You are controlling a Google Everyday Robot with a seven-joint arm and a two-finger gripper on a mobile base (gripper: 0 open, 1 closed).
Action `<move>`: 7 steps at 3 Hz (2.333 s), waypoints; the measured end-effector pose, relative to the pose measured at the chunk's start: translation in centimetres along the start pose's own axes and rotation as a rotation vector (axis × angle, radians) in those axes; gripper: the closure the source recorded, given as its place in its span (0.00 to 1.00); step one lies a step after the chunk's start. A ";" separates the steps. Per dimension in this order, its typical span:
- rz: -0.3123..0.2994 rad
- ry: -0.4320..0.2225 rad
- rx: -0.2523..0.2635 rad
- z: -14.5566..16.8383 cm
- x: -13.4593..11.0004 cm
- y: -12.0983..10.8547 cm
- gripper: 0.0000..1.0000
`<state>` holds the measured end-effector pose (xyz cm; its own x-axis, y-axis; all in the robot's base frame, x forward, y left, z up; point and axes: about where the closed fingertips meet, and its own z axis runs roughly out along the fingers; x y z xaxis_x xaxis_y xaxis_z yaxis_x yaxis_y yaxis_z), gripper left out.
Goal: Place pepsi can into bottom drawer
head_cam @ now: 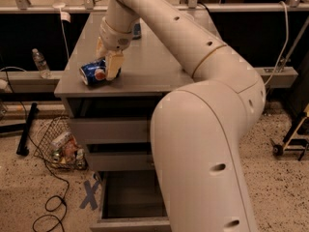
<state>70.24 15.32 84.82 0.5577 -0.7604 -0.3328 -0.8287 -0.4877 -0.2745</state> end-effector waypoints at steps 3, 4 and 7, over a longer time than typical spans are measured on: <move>0.100 0.026 0.092 -6.2 2.7 3.3 1.00; 0.143 0.055 0.088 -7.9 2.8 7.2 1.00; 0.392 -0.105 -0.073 -7.1 3.1 21.3 1.00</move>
Offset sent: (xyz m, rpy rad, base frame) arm -0.0055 -0.0548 0.0431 0.0387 -0.0511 -0.0931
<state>53.96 -0.52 84.33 0.1974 -0.8487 -0.4907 -0.9785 -0.2014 -0.0453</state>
